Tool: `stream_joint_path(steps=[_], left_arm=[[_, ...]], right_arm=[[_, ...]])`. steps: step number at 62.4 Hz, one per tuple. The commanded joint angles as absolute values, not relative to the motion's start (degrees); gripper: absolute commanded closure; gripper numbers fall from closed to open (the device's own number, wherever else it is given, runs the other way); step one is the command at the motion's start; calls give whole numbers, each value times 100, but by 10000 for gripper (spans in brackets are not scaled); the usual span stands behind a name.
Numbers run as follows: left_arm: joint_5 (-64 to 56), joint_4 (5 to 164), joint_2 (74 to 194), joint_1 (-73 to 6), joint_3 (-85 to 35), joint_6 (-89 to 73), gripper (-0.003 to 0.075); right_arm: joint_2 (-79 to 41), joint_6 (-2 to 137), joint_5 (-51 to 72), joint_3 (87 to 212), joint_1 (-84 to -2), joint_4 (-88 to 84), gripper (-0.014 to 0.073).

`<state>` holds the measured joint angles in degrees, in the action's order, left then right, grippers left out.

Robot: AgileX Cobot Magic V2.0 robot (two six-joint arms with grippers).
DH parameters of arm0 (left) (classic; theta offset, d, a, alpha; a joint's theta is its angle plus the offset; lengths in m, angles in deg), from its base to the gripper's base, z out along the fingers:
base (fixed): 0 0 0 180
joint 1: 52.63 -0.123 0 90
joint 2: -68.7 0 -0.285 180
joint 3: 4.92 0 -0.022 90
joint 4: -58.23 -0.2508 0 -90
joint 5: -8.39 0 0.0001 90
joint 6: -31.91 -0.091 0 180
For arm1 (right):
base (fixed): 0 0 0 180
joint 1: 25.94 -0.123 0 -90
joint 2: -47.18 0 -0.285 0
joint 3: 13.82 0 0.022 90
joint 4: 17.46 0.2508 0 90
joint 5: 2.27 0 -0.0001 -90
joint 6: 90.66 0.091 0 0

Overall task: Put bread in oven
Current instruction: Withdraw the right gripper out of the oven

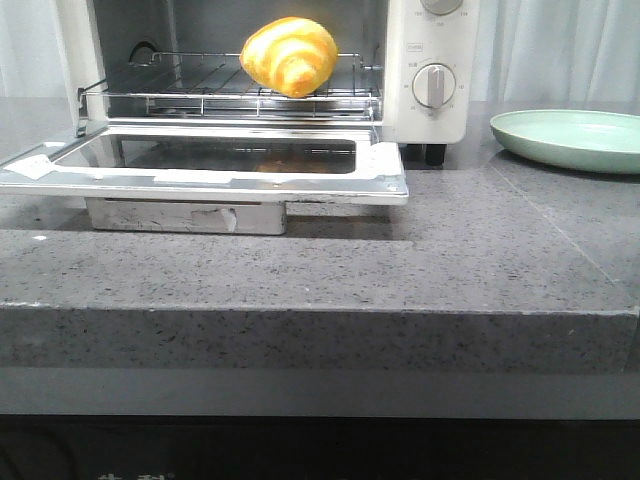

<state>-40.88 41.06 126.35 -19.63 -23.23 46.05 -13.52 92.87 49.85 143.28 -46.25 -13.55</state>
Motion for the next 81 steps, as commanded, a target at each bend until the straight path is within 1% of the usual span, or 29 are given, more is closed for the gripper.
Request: stream_joint_path(steps=[1, 16, 27, 29, 33, 41, 42, 47, 49, 55, 58, 81], left_arm=[[-3705, 4023, 12584, -1966, -2164, 4656, 738], [-3705, 4023, 12584, -1966, -2164, 4656, 738], [-3705, 4023, 12584, -1966, -2164, 4656, 738], [-3705, 4023, 12584, -1966, -2164, 4656, 738], [-3705, 4023, 12584, -1966, -2164, 4656, 738], [-3705, 4023, 12584, -1966, -2164, 4656, 738], [-3705, 4023, 12584, -1966, -2164, 4656, 738], [-3705, 4023, 12584, -1966, -2164, 4656, 738], [-3705, 4023, 12584, -1966, -2164, 4656, 738], [-3705, 4023, 12584, -1966, -2164, 4656, 738], [-3705, 4023, 12584, -1966, -2164, 4656, 738], [-3705, 4035, 12584, -1966, -2172, 4656, 738]], right_arm=[[-989, 9026, 4629, 14366, -4587, -1272, 65], [-383, 8994, 4515, 14312, -4594, -1386, 65], [-362, 8994, 4410, 14312, -4594, -1386, 67], [-362, 8994, 4360, 14312, -4594, -1386, 79], [-362, 8994, 4287, 14312, -4594, -1386, 141], [-362, 8994, 4182, 14312, -4594, -1386, 378], [-362, 8994, 4165, 14312, -4594, -1386, 418], [-362, 8994, 4083, 14312, -4594, -1386, 551], [-362, 8994, 4048, 14312, -4594, -1386, 603], [-362, 8994, 3977, 14312, -4594, -1386, 720], [-385, 8994, 3937, 14312, -4594, -1386, 710], [-387, 8994, 3918, 14312, -4594, -1386, 714]])
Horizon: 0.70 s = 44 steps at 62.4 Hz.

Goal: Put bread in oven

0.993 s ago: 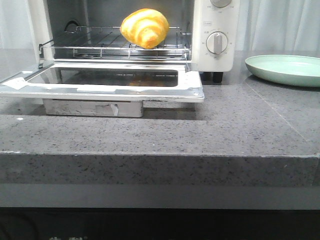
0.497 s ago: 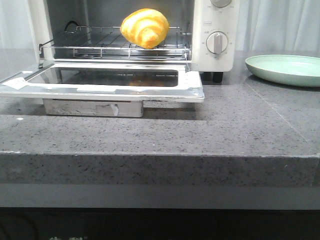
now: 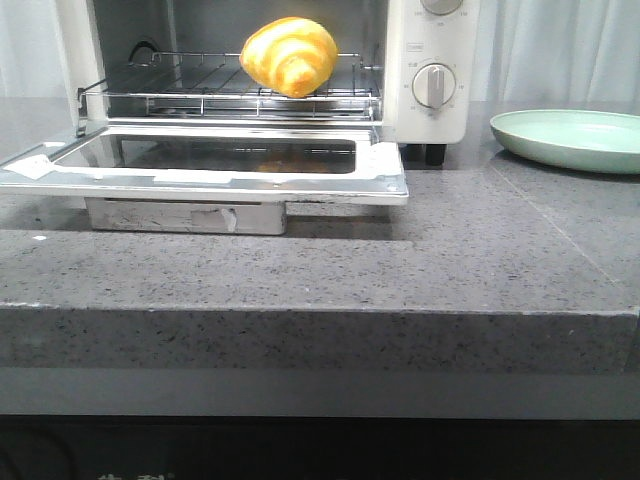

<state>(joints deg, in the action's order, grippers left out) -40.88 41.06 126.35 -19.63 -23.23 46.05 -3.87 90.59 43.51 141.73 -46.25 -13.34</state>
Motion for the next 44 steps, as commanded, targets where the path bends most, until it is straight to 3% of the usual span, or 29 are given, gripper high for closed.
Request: stream_joint_path(steps=[1, 15, 34, 44], left_arm=[[-3705, 4035, 12584, -1966, -2187, 4656, 738], [-3294, 4225, 11907, -2392, -2982, 4656, 738], [-1303, 6428, 9537, -4055, -5678, 4619, 738], [-447, 6655, 8410, -4539, -7005, 4619, 738]], right_arm=[[-387, 8994, 3918, 14312, -4594, -1386, 714], [-387, 8994, 3918, 14312, -4594, -1386, 714], [-387, 8994, 3918, 14312, -4594, -1386, 714], [-387, 8994, 3918, 14312, -4594, -1386, 714]])
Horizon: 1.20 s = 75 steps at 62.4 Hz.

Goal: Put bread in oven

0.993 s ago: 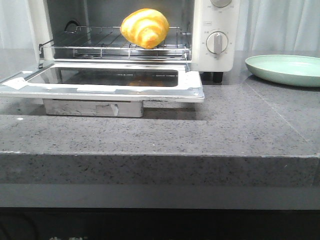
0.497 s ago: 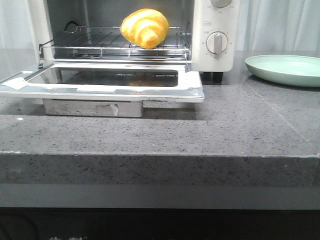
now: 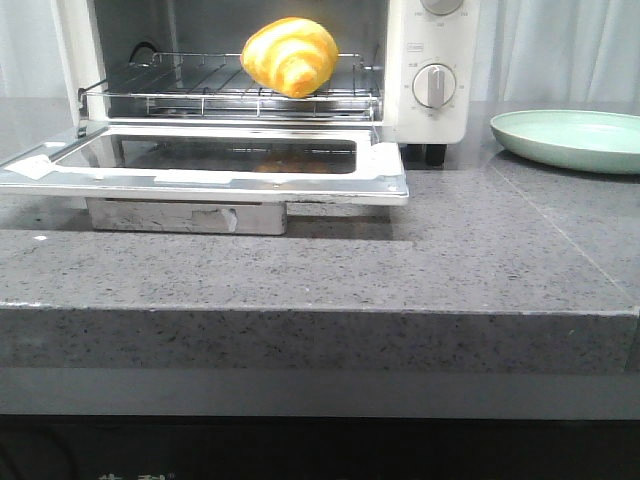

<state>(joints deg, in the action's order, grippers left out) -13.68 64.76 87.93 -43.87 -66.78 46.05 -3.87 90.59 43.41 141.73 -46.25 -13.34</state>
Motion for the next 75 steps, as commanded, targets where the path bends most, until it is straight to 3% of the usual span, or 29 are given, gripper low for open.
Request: stream_joint_path(steps=[1, 21, 75], left_arm=[[-392, 6655, 8332, -4540, -7088, 4619, 738], [1232, 6175, 7483, -4631, -8407, 4608, 738], [1251, 5610, 7483, -4656, -8390, 4006, 738]], right_arm=[[-387, 8994, 3918, 14312, -4594, -1386, 714], [-387, 8994, 3932, 14312, -4594, -1386, 714], [-387, 8994, 3942, 14295, -4594, -1386, 714]])
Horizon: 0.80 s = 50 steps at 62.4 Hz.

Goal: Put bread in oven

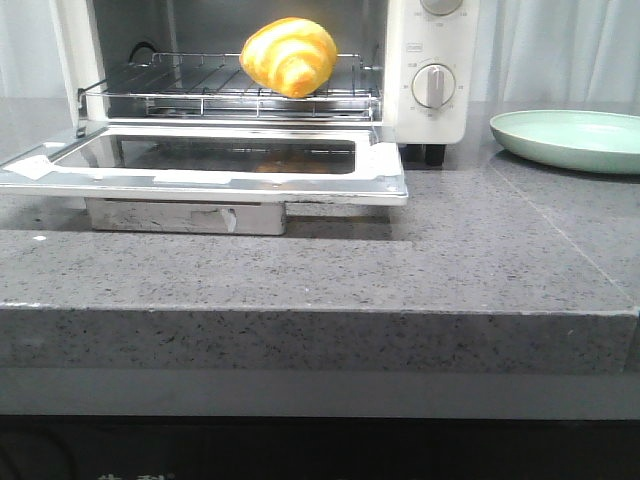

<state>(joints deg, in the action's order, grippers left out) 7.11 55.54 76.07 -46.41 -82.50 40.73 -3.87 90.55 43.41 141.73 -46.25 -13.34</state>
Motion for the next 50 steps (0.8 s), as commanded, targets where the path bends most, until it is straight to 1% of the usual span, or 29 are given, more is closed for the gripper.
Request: stream_joint_path(steps=[1, 16, 50], left_arm=[[1251, 5610, 7483, -4660, -8390, 4006, 738], [1241, 5617, 7483, -5037, -8390, 4006, 738], [1233, 5617, 7483, -5038, -8390, 4006, 738]], right_arm=[[-387, 8994, 3942, 14295, -4594, -1386, 714], [-387, 8994, 3942, 14295, -4594, -1386, 714], [-387, 8994, 3942, 14295, -4594, -1386, 714]])
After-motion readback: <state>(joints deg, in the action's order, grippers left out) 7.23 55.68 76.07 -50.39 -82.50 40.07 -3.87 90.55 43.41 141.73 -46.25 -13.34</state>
